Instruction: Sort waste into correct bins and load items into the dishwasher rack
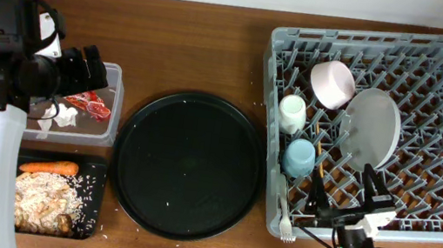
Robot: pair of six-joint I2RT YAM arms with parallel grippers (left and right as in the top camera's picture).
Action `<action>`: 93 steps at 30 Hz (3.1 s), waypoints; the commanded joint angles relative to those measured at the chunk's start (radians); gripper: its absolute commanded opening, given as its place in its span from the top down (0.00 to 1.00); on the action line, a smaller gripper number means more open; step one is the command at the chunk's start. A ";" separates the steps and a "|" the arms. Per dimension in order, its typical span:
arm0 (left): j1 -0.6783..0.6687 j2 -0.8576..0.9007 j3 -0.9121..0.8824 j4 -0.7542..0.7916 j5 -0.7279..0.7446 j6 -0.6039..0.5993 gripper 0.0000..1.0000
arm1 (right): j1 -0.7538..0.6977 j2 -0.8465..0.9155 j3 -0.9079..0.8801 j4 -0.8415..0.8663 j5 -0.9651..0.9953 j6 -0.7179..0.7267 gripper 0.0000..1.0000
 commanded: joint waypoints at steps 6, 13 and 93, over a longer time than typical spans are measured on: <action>0.003 -0.013 0.011 0.002 -0.007 -0.013 0.01 | -0.022 -0.011 -0.008 -0.218 0.021 -0.259 0.01; 0.003 -0.013 0.011 0.002 -0.007 -0.013 0.01 | -0.022 -0.011 -0.008 -0.229 0.019 -0.258 0.01; -0.142 -1.455 -1.683 1.171 -0.108 0.366 0.01 | -0.022 -0.010 -0.008 -0.229 0.019 -0.258 0.01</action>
